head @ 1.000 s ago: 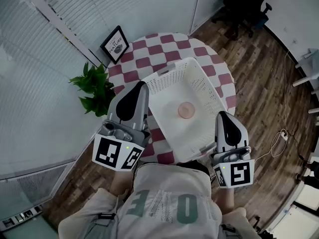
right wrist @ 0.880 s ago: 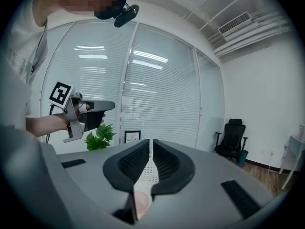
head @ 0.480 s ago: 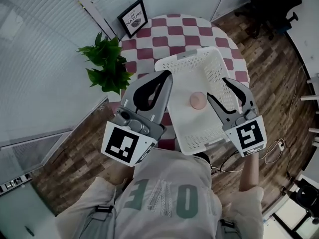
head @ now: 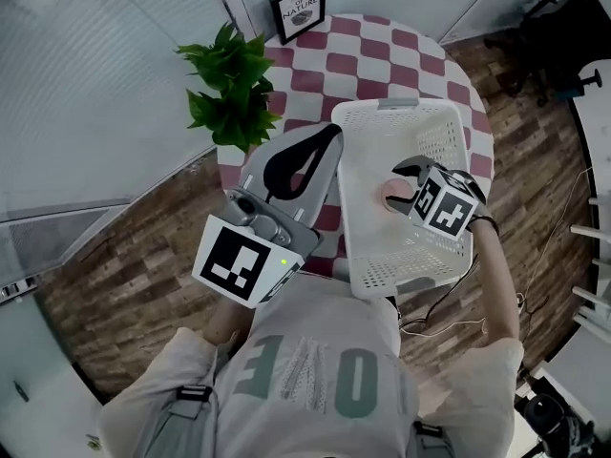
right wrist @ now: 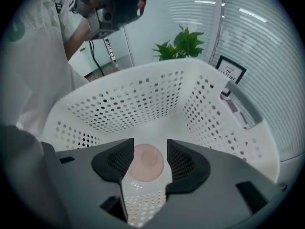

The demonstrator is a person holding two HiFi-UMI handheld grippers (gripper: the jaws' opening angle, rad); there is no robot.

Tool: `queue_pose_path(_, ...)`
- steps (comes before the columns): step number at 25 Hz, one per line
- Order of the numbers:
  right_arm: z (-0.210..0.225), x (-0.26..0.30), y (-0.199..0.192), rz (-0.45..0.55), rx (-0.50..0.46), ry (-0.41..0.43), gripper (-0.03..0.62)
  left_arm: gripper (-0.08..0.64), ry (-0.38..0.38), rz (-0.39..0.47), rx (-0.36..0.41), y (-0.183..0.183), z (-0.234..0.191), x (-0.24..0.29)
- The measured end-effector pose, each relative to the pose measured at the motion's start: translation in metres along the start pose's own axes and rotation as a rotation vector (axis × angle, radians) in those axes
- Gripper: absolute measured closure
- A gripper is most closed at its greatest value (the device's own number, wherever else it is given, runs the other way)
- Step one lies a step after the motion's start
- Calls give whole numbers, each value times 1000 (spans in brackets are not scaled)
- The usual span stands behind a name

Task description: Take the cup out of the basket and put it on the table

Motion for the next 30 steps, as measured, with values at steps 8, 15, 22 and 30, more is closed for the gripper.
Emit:
queue_pose_path(8,-8,63,-38,-226,-100,127,370,555,104,-53,-30,-14,-22,-14)
queue_pose_path(15,-1,102,-50,-294,-125,121,392,555,101,-83,-37,-28,-28,-4)
queue_pose_path(22,-12,119,-65,-349,-142,158,395,555,90,-90,-42,-31,-23,2)
queue_pose_path(30,-11,127,-69,-377,-137,164,404,555,109,-94,-34,-31,-24,-3)
Point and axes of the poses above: the fingertips, and each gripper's own axes: x forward along the fingers, z to its right, y out of its top, the point moved 3 cm from there along -x, backward along the fingers, and after that the axes turned 11 degrees about -y, right-handed, at the moved point
